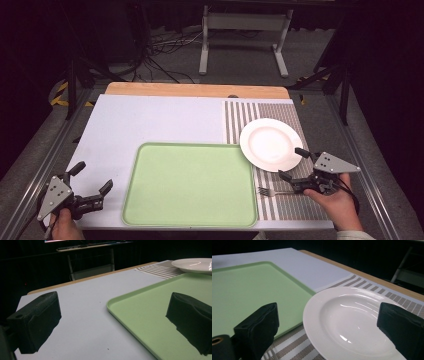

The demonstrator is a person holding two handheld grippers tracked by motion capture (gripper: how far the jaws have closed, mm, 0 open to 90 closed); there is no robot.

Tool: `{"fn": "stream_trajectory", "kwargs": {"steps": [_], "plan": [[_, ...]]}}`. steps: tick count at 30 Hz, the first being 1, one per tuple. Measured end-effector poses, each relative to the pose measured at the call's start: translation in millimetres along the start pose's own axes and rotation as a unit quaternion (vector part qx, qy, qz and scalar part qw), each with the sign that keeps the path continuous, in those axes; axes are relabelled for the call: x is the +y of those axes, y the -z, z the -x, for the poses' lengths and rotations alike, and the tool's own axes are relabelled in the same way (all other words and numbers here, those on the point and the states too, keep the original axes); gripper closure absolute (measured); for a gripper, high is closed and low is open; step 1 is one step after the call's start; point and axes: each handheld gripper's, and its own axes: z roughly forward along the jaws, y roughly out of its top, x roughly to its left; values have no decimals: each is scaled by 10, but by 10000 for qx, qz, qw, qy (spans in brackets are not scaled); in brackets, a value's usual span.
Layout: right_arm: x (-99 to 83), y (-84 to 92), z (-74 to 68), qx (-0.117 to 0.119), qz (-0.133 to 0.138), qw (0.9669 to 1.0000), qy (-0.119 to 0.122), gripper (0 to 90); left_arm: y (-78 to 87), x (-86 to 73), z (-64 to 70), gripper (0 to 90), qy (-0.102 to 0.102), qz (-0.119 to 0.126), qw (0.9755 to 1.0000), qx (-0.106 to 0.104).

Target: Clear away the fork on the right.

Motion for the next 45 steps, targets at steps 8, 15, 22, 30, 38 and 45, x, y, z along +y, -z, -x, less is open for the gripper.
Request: {"fn": "stream_trajectory", "kwargs": {"steps": [8,15,22,30,38,45], "plan": [[163,-28,-12,246,-683,9967,374,65,2,0,0,3,19,27,10000,-4],[279,-67,0,456,-1371,9870,703,82,5,1,-1,3,19,15,10000,-6],[353,-108,10,592,-1849,9761,974,101,6,3,-2,3,17,16,10000,-3],[388,-172,13,756,-2312,9629,1166,103,7,2,-5,3,17,16,10000,0],[431,-255,-12,925,-2741,9473,1377,112,6,3,-4,3,15,16,10000,0],[446,-299,-17,1028,-3008,9363,1493,114,10,5,-3,3,22,10,10000,3]]}}
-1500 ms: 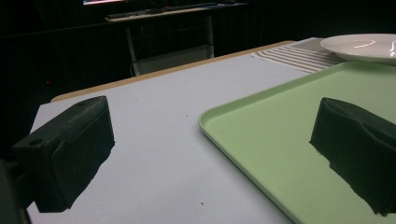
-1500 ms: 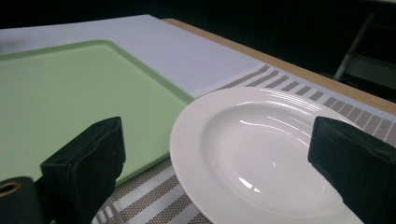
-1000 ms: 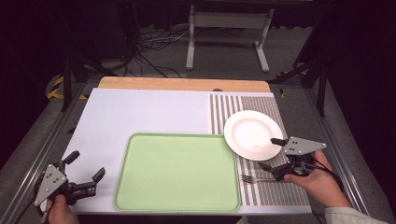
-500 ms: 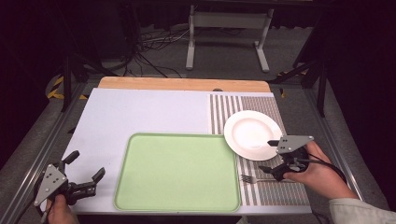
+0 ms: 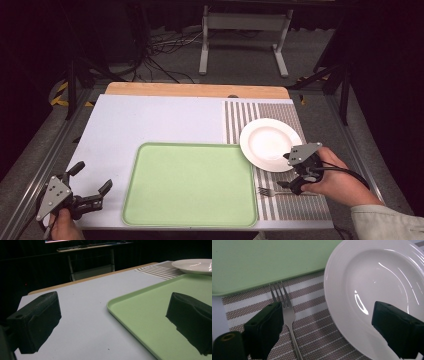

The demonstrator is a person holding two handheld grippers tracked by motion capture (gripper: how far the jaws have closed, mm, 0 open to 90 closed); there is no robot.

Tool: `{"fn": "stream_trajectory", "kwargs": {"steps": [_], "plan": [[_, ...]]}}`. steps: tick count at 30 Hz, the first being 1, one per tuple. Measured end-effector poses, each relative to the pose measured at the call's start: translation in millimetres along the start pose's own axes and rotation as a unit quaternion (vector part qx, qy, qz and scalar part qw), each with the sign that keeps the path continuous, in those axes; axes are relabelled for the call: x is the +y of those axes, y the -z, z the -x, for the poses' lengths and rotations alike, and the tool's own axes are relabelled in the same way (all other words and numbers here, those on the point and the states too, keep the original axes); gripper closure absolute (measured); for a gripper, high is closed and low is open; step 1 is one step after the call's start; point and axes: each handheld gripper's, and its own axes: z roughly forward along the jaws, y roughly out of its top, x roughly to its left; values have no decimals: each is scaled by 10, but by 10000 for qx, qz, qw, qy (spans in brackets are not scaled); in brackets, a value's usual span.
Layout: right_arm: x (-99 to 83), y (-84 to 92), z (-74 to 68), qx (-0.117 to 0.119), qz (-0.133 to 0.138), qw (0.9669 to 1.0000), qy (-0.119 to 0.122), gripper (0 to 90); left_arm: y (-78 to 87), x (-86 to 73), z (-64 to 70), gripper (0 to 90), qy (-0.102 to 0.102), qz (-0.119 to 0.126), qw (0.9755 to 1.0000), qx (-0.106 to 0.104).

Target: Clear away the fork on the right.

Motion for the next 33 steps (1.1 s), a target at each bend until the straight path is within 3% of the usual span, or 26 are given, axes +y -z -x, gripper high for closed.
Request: {"fn": "stream_trajectory", "kwargs": {"steps": [13,23,29,33], "plan": [[14,-62,7,242,-546,9981,139,114,-1,-2,-2,3,-4,-6,10000,-1],[-4,-68,9,389,-744,9964,82,151,-3,-2,1,3,-10,-7,10000,3],[-21,-101,-13,621,-895,9932,406,255,-2,-2,1,3,-12,-11,10000,4],[-46,-127,-39,765,-1251,9885,382,312,-7,-4,4,3,-8,7,10000,-1]]}}
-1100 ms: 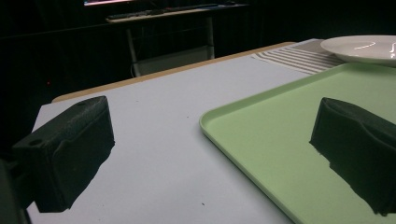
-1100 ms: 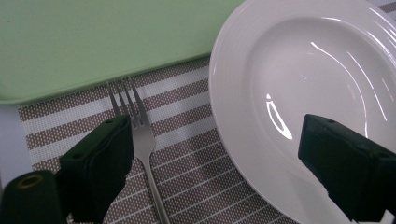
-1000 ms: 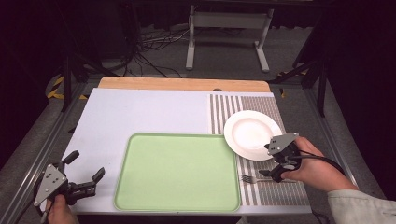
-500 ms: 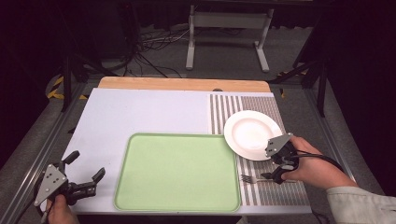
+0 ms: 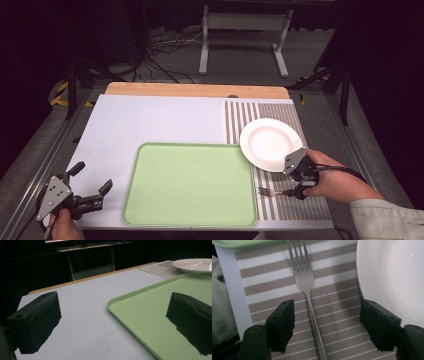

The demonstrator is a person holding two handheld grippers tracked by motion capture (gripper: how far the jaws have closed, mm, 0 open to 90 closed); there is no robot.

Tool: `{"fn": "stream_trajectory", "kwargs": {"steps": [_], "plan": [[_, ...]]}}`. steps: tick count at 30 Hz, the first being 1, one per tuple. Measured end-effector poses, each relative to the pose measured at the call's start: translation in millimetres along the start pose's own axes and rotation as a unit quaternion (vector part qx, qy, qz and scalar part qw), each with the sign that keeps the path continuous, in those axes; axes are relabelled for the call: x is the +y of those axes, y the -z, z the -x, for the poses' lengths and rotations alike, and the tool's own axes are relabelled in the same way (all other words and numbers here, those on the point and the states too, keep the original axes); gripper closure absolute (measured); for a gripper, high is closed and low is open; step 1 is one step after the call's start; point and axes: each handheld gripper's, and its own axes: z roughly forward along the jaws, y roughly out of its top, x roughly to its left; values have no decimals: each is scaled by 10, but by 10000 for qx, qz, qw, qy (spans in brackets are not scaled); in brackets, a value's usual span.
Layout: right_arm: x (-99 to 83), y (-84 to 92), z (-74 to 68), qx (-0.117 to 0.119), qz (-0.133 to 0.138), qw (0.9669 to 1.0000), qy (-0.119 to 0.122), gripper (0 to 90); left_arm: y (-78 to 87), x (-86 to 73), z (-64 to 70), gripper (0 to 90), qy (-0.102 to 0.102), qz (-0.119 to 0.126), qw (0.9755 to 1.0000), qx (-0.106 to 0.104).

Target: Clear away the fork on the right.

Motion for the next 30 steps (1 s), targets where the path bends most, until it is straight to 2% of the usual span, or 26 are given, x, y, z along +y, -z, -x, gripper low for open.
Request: {"fn": "stream_trajectory", "kwargs": {"steps": [2,4,7,11,15,21,22,23,30], "plan": [[-17,-21,-6,114,-220,9997,-54,366,-3,-1,0,3,-12,-7,10000,-1],[-27,-42,-14,177,-330,9993,-46,381,-3,-1,1,3,0,-3,10000,-2],[-38,-76,-24,302,-525,9982,32,418,-1,-2,1,3,6,-5,10000,-1],[-39,-106,-21,344,-770,9962,237,481,-2,0,2,3,-11,-20,10000,-14],[-29,-145,-18,394,-1047,9923,530,557,-3,-2,-1,3,-8,-5,10000,1],[0,-215,-45,393,-1294,9875,815,658,-2,-1,0,3,-7,-2,10000,2],[12,-220,-42,418,-1361,9857,901,678,-2,-2,0,3,0,-3,10000,1],[16,-233,-51,393,-1357,9856,927,691,-2,-2,0,3,0,-4,10000,1],[60,-293,-59,424,-1584,9796,1163,815,0,-1,-1,3,-7,-19,10000,-8]]}}
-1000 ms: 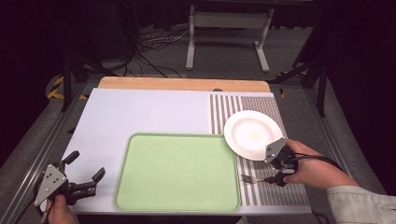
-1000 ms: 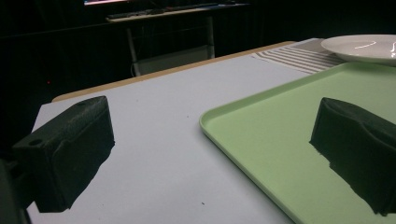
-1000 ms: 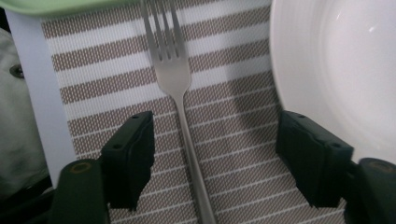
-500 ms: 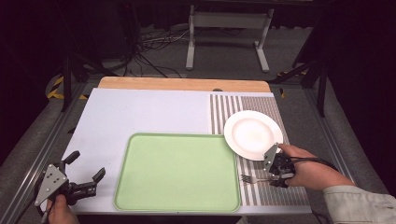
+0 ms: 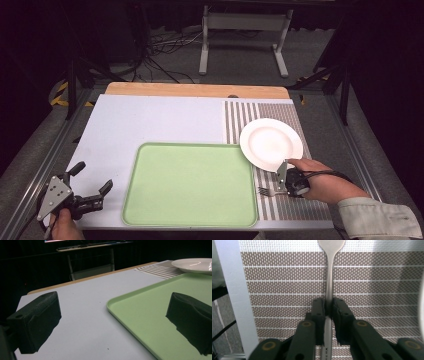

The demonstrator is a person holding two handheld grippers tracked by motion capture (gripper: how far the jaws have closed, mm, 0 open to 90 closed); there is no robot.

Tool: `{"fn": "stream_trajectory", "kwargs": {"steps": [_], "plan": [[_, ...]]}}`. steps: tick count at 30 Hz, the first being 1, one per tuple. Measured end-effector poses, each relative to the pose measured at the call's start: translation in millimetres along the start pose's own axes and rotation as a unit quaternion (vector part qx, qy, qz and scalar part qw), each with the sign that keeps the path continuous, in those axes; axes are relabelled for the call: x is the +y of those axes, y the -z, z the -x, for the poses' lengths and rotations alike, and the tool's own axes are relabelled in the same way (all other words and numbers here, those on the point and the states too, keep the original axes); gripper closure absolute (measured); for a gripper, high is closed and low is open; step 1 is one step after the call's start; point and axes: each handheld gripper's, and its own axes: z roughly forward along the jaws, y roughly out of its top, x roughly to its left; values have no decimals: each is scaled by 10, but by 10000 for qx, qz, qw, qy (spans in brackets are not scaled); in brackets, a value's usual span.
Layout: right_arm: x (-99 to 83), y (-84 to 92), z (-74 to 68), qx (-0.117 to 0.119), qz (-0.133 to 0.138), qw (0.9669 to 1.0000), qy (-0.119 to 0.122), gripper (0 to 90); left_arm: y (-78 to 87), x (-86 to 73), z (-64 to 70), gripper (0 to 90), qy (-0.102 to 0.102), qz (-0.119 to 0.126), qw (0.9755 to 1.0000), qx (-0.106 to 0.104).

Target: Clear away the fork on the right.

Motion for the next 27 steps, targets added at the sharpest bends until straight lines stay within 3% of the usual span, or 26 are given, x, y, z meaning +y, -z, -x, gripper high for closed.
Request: {"fn": "stream_trajectory", "kwargs": {"steps": [18,27], "plan": [[14,-5,-13,-2,-49,10000,59,847,-1,1,0,3,-11,3,10000,6],[-10,151,-13,-84,246,9995,-192,848,-1,1,1,3,-10,-1,10000,8]]}}
